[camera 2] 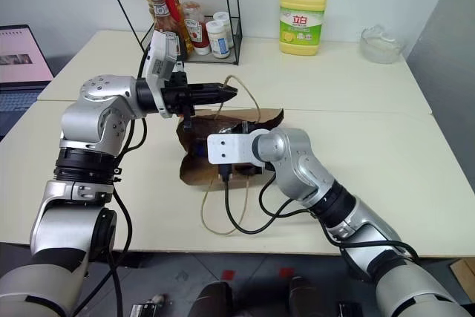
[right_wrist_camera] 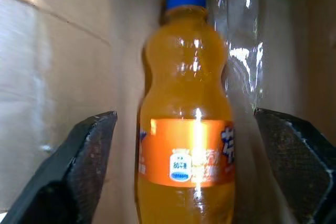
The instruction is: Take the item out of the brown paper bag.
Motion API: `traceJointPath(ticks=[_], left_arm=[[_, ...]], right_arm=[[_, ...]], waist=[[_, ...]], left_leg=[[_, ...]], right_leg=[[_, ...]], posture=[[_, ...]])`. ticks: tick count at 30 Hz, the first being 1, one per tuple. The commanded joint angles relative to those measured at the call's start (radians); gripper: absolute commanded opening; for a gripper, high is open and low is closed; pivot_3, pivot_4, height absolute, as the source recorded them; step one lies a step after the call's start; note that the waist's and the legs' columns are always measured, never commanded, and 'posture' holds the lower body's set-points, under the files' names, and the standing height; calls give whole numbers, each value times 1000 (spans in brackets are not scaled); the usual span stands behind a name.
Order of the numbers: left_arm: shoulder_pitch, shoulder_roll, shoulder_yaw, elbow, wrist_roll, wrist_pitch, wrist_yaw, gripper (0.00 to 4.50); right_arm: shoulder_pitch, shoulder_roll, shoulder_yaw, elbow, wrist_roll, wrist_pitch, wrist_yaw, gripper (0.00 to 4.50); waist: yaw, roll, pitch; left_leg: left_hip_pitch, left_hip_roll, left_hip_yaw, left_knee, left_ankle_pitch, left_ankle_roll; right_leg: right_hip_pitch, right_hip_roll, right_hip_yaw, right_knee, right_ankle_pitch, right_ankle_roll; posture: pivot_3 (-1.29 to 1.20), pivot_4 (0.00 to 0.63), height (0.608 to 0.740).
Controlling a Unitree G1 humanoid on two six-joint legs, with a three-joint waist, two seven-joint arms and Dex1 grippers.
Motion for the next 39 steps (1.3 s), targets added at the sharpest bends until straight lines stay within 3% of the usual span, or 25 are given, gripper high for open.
traceJointPath(ticks=[1,13,18,19,23,24,32,39], left_arm=[[-14,-2,25,-35,-15,-3,5,0],[-10,-20,21,-52,-15,1,3,0],[-7,-18,21,-59,-15,2,3,0],[-5,-16,21,-60,-15,2,2,0],[-2,-12,23,-59,-12,-1,0,0],[-1,-11,23,-57,-12,-3,-1,0],[-7,1,26,-15,4,-29,-1,0],[-29,3,24,41,19,-60,-3,0]], right_arm=[[-52,3,16,81,-32,-43,-42,4475],[-157,28,84,438,-85,-208,-107,4475],[-138,28,89,501,-83,-253,-114,4475],[-130,26,87,504,-81,-258,-115,4310],[-102,15,80,502,-76,-283,-124,3263],[-98,12,76,500,-78,-293,-132,3195],[-53,-25,27,380,-70,-357,-182,3195],[-8,-69,-23,189,-28,-374,-122,3195]], waist=[[0,0,0],[1,0,0],[0,0,0],[-1,0,0],[-2,-1,0],[-2,-1,0],[-1,-1,-1],[4,0,0]], left_leg=[[0,0,0,0,0,0],[1,0,0,1,0,0],[2,0,0,1,0,0],[3,0,0,1,0,1],[4,0,0,1,1,1],[4,0,0,1,1,1],[4,0,0,1,1,2],[0,0,0,0,1,1]], right_leg=[[0,0,0,0,0,0],[1,0,0,0,0,0],[2,0,0,1,0,0],[2,0,0,1,0,0],[3,0,0,3,0,0],[3,0,0,3,0,0],[4,0,0,3,0,0],[1,0,0,0,0,0]], posture=[[0,150,740],[0,150,740],[0,150,740],[0,150,740],[0,150,740],[0,150,740],[0,150,740],[0,150,740]])
